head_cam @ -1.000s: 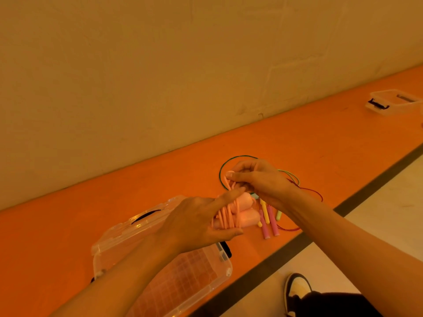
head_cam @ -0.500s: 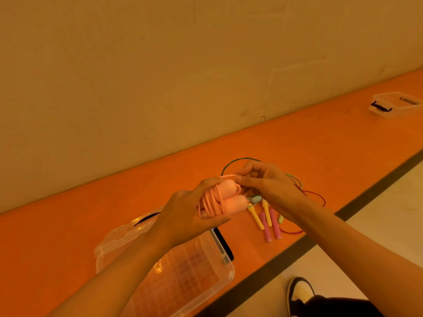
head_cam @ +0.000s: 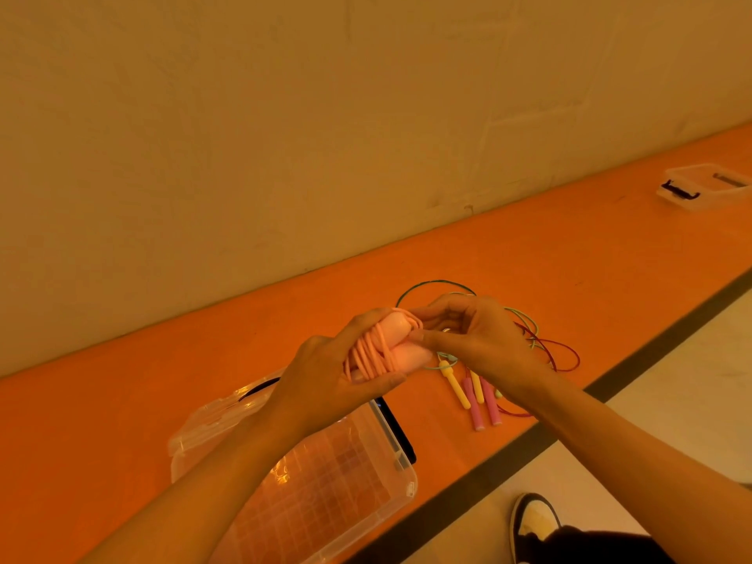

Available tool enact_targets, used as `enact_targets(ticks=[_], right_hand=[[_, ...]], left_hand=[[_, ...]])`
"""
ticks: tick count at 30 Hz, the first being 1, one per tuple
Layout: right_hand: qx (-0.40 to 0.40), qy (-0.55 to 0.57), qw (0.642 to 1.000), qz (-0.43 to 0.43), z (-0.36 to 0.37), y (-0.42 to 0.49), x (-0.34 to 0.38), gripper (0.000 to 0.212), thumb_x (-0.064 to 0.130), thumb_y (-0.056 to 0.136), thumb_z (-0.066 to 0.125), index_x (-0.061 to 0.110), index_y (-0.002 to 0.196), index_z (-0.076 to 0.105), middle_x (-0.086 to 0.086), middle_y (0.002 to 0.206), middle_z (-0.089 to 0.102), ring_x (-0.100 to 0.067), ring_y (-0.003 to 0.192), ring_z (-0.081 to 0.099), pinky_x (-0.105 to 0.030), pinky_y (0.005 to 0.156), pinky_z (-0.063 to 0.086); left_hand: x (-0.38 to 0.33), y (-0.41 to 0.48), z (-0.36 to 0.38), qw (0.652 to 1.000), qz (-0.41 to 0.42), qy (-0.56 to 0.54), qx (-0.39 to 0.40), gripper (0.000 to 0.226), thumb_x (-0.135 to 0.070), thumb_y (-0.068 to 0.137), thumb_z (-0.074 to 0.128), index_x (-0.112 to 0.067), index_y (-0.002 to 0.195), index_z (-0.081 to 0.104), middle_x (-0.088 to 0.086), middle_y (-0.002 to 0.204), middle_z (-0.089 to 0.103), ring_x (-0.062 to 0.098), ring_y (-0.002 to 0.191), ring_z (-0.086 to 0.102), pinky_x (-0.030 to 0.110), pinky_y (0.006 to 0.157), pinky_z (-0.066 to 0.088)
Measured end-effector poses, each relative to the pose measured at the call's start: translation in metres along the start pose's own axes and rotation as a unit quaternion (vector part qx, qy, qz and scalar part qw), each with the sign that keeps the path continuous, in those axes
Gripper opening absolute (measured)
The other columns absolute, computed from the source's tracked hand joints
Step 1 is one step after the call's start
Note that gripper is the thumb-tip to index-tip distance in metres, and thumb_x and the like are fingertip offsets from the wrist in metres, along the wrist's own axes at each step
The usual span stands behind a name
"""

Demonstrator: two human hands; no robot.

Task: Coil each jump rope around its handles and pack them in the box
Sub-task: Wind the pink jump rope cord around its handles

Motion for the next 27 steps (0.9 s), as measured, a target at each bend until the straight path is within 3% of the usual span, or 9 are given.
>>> enact_targets(ticks=[3, 6, 12, 16, 19, 23, 27], right_hand=[[-0.024, -0.034, 0.999, -0.017, 0.001, 0.001, -0.004, 0.018, 0.020, 0.081, 0.076, 0.015, 0.098, 0.075, 0.006, 0.092, 0.074, -0.012, 0.084, 0.071, -0.030, 0.072, 0.061], [-0.035, -0.074, 0.996, -0.034, 0.004, 0.001, -0.007, 0.015, 0.018, 0.085, 0.073, 0.016, 0.099, 0.075, 0.009, 0.088, 0.072, -0.007, 0.080, 0.070, -0.021, 0.067, 0.057], [-0.060, -0.185, 0.977, -0.088, 0.011, 0.002, -0.009, 0.015, 0.023, 0.094, 0.066, 0.021, 0.107, 0.073, 0.010, 0.091, 0.073, -0.003, 0.082, 0.066, -0.024, 0.067, 0.054], [-0.094, -0.211, 0.968, -0.096, 0.019, 0.003, -0.011, 0.017, 0.010, 0.093, 0.065, 0.019, 0.106, 0.072, 0.012, 0.088, 0.072, 0.000, 0.078, 0.066, -0.010, 0.064, 0.046], [-0.111, -0.217, 0.967, -0.076, 0.024, 0.001, -0.010, 0.021, 0.008, 0.094, 0.061, 0.015, 0.111, 0.071, 0.012, 0.090, 0.069, 0.008, 0.077, 0.061, -0.004, 0.064, 0.043], [-0.113, -0.233, 0.964, -0.059, 0.024, 0.002, -0.015, 0.020, 0.013, 0.095, 0.059, 0.015, 0.113, 0.069, 0.005, 0.094, 0.074, -0.004, 0.080, 0.066, -0.010, 0.061, 0.046], [-0.099, -0.207, 0.972, -0.051, 0.022, 0.003, -0.014, 0.023, 0.009, 0.096, 0.059, 0.014, 0.117, 0.067, 0.006, 0.097, 0.073, -0.003, 0.085, 0.067, -0.010, 0.067, 0.050]], left_hand=[[0.003, 0.000, 0.004, 1.000, 0.005, 0.008, 0.003, 0.071, -0.080, 0.071, 0.055, -0.074, 0.132, 0.019, -0.012, 0.081, 0.061, 0.000, 0.077, 0.059, 0.014, 0.058, 0.048], [0.004, 0.000, 0.006, 1.000, 0.003, 0.021, 0.003, 0.072, -0.081, 0.071, 0.051, -0.068, 0.134, 0.019, -0.013, 0.080, 0.060, -0.001, 0.081, 0.058, 0.011, 0.059, 0.045], [0.005, 0.002, 0.011, 0.999, -0.004, 0.038, -0.012, 0.073, -0.081, 0.074, 0.053, -0.061, 0.138, 0.024, -0.019, 0.079, 0.058, -0.002, 0.073, 0.061, 0.013, 0.054, 0.048], [0.003, 0.002, 0.013, 0.996, 0.008, 0.080, -0.035, 0.077, -0.081, 0.076, 0.050, -0.058, 0.142, 0.017, -0.013, 0.072, 0.060, 0.004, 0.056, 0.058, 0.022, 0.051, 0.051], [0.002, 0.003, 0.016, 0.994, 0.006, 0.101, -0.038, 0.082, -0.082, 0.077, 0.047, -0.056, 0.147, 0.011, -0.012, 0.072, 0.061, 0.004, 0.056, 0.057, 0.027, 0.052, 0.051], [0.004, 0.004, 0.021, 0.996, -0.006, 0.081, -0.027, 0.083, -0.082, 0.076, 0.049, -0.057, 0.147, 0.013, -0.010, 0.075, 0.065, 0.003, 0.058, 0.060, 0.029, 0.054, 0.053], [0.007, 0.005, 0.023, 0.998, -0.010, 0.061, -0.023, 0.082, -0.081, 0.076, 0.052, -0.061, 0.146, 0.014, -0.010, 0.072, 0.063, 0.003, 0.058, 0.059, 0.030, 0.055, 0.053]])
Point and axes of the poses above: each hand's wrist, its own y-axis towards the middle knuckle, its own z-axis out of the palm, x = y × z, the point moved 2 cm from there along y, towards the middle knuckle
